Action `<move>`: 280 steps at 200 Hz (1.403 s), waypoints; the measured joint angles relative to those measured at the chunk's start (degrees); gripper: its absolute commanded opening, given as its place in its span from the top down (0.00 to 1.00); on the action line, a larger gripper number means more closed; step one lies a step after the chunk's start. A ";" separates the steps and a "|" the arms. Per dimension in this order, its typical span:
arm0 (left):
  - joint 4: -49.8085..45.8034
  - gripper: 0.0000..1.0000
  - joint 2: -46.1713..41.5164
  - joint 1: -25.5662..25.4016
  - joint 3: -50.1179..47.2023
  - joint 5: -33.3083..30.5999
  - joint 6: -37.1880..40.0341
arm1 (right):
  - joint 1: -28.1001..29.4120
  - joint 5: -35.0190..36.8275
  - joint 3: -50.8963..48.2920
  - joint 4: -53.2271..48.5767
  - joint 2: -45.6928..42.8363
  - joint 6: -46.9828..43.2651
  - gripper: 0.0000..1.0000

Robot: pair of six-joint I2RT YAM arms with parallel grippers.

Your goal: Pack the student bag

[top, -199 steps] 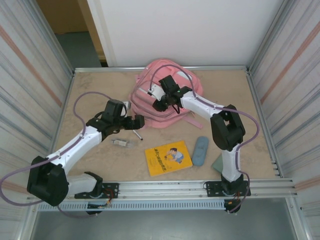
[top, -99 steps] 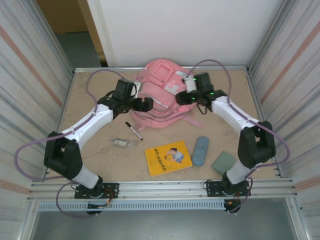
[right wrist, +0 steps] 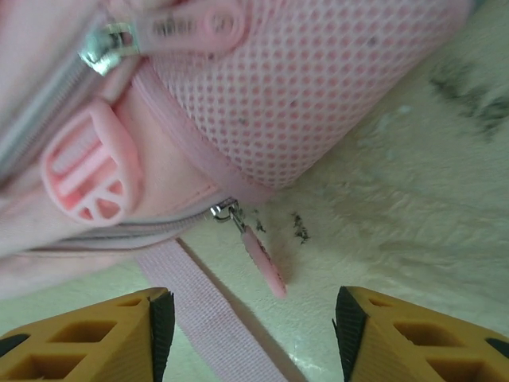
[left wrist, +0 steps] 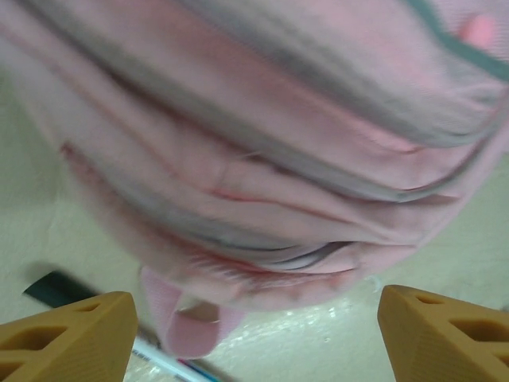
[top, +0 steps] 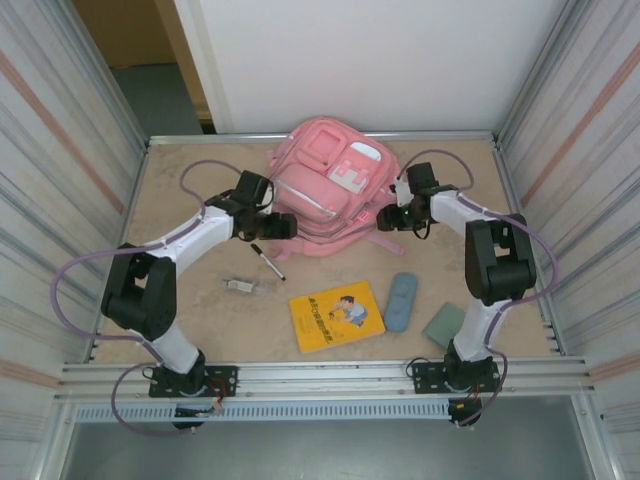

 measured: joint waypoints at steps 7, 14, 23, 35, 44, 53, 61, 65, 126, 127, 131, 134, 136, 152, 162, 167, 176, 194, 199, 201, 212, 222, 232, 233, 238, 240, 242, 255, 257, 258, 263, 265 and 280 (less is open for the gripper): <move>0.15 0.21 -0.02 0.31 -0.79 0.31 -0.50 | 0.20 0.02 0.83 -0.79 0.98 -1.03 0.47; 0.33 0.20 -0.04 0.35 -1.53 0.74 -1.05 | 0.48 0.09 2.03 -1.53 2.12 -1.75 0.48; 0.52 0.20 -0.04 0.26 -2.34 1.46 -1.64 | 0.81 0.28 3.65 -2.14 3.45 -2.67 0.48; 1.01 0.20 -0.04 0.20 -3.39 2.89 -2.60 | 1.18 0.50 5.16 -2.32 4.46 -3.23 0.49; 1.92 0.20 -0.04 0.20 -4.11 4.11 -3.58 | 1.36 0.66 5.92 -2.54 4.79 -3.63 0.50; 3.28 0.22 0.00 0.35 -5.01 5.46 -4.70 | 1.51 0.83 7.02 -3.28 5.31 -4.07 0.51; 4.61 0.25 0.20 0.59 -5.70 6.47 -5.62 | 1.55 1.03 8.33 -4.02 6.03 -4.20 0.52; 5.14 0.27 0.42 0.68 -5.90 6.88 -6.16 | 1.60 1.22 8.85 -4.17 6.40 -4.24 0.52; 10.56 0.59 4.07 2.49 -6.19 10.14 -9.68 | 3.43 3.45 10.03 -7.45 8.44 -4.35 0.56; 10.58 0.60 4.07 2.49 -6.19 10.16 -9.44 | 3.45 3.52 10.03 -7.48 8.46 -4.35 0.57; 10.64 0.62 4.09 2.49 -6.19 10.21 -9.49 | 3.67 3.85 10.03 -7.72 8.57 -4.42 0.58; 10.64 0.64 4.15 2.49 -6.19 10.29 -9.38 | 3.82 4.13 10.05 -7.89 8.74 -4.59 0.59; 10.67 0.65 4.17 2.49 -6.19 10.32 -9.25 | 3.91 4.37 10.10 -8.04 8.83 -4.50 0.59; 10.78 0.76 4.42 2.60 -6.19 10.36 -9.33 | 4.55 5.92 11.37 -9.57 9.86 -5.44 0.64; 10.95 0.84 4.57 2.73 -6.23 10.45 -8.98 | 4.66 6.34 12.31 -9.86 10.36 -5.77 0.69; 11.21 0.88 4.61 2.89 -6.34 10.56 -9.07 | 4.66 6.38 12.50 -9.84 10.56 -6.05 0.72; 11.54 0.91 4.72 3.17 -6.45 11.04 -8.90 | 4.85 6.60 12.61 -9.90 10.73 -6.23 0.74; 12.13 0.94 4.79 4.04 -6.64 12.17 -8.61 | 4.85 6.47 12.57 -9.81 10.73 -6.86 0.83; 12.46 0.96 4.68 4.20 -6.86 12.31 -8.52 | 4.83 6.25 12.48 -9.68 10.73 -6.95 0.85; 12.63 0.97 4.63 4.28 -6.99 12.35 -8.44 | 4.85 6.14 12.41 -9.60 10.73 -6.80 0.86; 13.22 1.00 4.20 4.61 -7.58 12.44 -8.13 | 4.85 5.55 11.85 -8.98 10.49 -6.82 0.89; 13.44 1.00 3.65 4.87 -7.93 12.44 -7.76 | 4.81 4.81 10.84 -8.02 9.84 -6.58 0.92; 13.40 1.00 3.06 5.07 -7.96 12.48 -7.50 | 4.79 3.98 9.84 -7.41 9.03 -6.43 0.95; 13.40 1.00 2.99 5.09 -7.96 12.48 -7.48 | 4.76 3.74 9.68 -7.26 8.90 -6.43 0.95; 13.33 1.00 2.62 5.16 -7.96 12.48 -7.34 | 4.76 3.13 9.20 -6.91 8.52 -5.95 0.95; 13.29 1.00 2.45 5.16 -7.96 12.48 -7.28 | 4.74 2.86 9.05 -6.73 8.33 -5.99 0.95; 13.22 1.00 2.29 5.16 -7.96 12.50 -7.17 | 4.74 2.69 8.92 -6.58 8.24 -5.73 0.95; 12.96 1.00 0.94 5.27 -7.96 12.48 -6.86 | 4.76 1.01 7.98 -5.86 6.99 -5.33 0.95; 12.92 1.00 0.72 5.31 -7.96 12.48 -6.80 | 4.76 0.90 7.89 -5.79 6.86 -5.31 0.96; 12.92 1.00 0.63 5.31 -7.96 12.48 -6.78 | 4.76 0.66 7.78 -5.75 6.71 -5.31 0.96; 12.87 1.00 0.04 5.35 -7.96 12.50 -6.64 | 4.79 0.07 7.45 -5.60 6.12 -5.22 0.96; 12.87 1.00 -0.20 5.35 -7.96 12.55 -6.60 | 4.81 -0.15 7.30 -5.53 5.84 -5.20 0.96; 12.48 1.00 -1.62 5.42 -7.54 13.07 -6.47 | 5.09 -1.70 6.51 -5.29 3.87 -4.96 0.95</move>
